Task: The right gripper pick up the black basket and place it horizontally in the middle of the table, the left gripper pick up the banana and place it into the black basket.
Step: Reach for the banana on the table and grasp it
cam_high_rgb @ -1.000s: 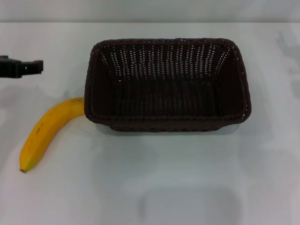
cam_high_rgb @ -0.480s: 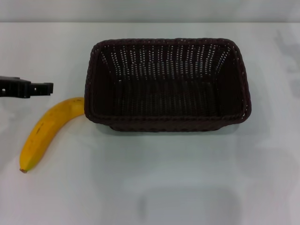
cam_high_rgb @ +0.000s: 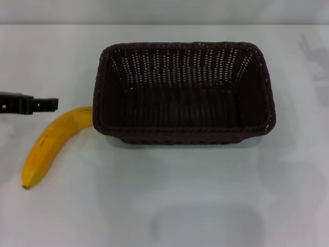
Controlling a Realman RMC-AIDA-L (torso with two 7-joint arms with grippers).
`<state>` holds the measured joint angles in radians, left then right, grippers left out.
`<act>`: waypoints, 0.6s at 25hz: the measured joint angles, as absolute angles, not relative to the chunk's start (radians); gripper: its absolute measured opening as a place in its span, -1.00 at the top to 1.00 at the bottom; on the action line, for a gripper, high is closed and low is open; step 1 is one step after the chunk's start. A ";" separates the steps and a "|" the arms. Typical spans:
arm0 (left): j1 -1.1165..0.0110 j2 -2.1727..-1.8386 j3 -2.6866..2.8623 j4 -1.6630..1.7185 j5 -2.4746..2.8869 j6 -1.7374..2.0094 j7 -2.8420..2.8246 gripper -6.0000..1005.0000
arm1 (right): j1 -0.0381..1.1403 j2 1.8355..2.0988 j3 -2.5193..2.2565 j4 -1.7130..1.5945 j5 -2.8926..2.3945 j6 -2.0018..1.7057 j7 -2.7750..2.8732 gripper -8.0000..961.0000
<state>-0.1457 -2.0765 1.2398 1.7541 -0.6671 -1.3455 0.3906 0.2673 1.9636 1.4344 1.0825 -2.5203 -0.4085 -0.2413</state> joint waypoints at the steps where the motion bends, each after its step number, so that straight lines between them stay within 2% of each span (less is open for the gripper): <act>1: -0.146 -2.077 1.240 1.745 -0.667 -1.344 0.392 -0.75 | 0.268 1.963 1.435 1.083 -2.520 -0.407 -0.242 -0.66; 15: -0.151 -2.080 1.253 1.664 -0.689 -1.325 0.399 -0.75 | 0.265 1.966 1.436 1.077 -2.522 -0.403 -0.257 -0.66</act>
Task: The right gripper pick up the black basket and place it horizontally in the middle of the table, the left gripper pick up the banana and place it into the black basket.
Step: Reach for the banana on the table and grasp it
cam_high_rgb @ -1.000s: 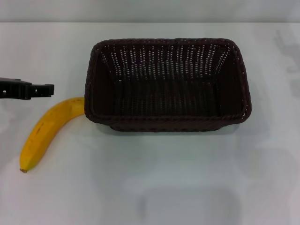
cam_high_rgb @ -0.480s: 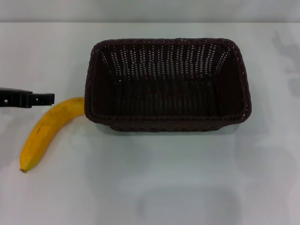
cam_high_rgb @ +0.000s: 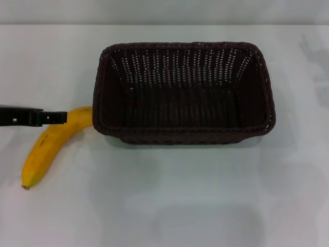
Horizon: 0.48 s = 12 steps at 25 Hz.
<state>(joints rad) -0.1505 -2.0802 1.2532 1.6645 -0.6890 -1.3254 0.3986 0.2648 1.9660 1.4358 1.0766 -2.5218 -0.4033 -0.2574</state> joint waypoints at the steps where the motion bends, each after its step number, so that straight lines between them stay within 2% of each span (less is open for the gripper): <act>1: -0.150 -2.080 1.253 1.661 -0.692 -1.325 0.399 -0.75 | 0.264 1.966 1.436 1.077 -2.522 -0.403 -0.258 -0.66; 12: -0.145 -2.080 1.245 1.634 -0.686 -1.302 0.394 -0.75 | 0.262 1.970 1.436 1.082 -2.547 -0.385 -0.258 -0.66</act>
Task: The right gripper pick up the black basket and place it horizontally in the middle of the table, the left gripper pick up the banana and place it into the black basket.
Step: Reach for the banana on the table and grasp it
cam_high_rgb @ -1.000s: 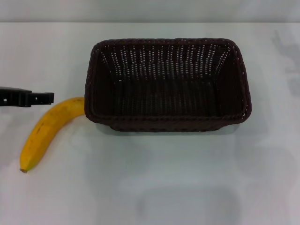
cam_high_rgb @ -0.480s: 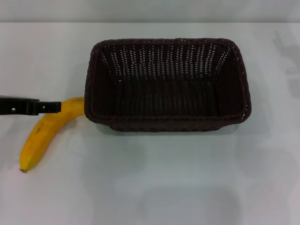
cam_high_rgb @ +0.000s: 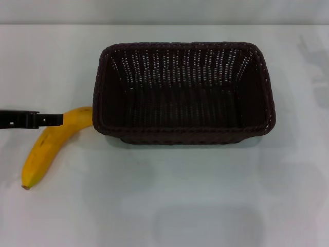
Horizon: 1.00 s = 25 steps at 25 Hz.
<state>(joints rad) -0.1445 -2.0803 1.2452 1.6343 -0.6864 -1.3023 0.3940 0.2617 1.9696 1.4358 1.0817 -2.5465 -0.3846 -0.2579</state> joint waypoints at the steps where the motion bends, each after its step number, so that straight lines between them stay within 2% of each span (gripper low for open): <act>1: -0.144 -2.080 1.244 1.625 -0.685 -1.292 0.394 -0.75 | 0.262 1.970 1.436 1.082 -2.547 -0.384 -0.258 -0.66; 25: -0.158 -2.077 1.239 1.470 -0.691 -1.222 0.421 -0.75 | 0.264 1.967 1.436 1.083 -2.548 -0.380 -0.258 -0.66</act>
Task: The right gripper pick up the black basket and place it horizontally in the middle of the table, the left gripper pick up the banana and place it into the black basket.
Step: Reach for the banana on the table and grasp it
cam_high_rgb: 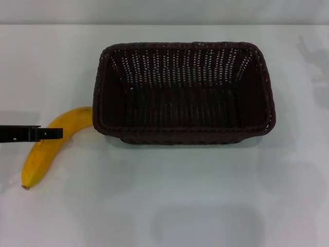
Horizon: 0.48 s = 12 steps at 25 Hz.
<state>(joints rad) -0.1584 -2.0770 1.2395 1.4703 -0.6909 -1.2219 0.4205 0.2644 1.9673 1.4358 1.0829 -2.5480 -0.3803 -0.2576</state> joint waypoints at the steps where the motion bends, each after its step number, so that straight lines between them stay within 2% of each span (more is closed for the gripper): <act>1: -0.159 -2.077 1.239 1.461 -0.691 -1.219 0.423 -0.75 | 0.264 1.968 1.436 1.083 -2.548 -0.380 -0.258 -0.66; 12: -0.174 -2.076 1.239 1.417 -0.693 -1.196 0.436 -0.75 | 0.266 1.971 1.436 1.083 -2.548 -0.380 -0.258 -0.66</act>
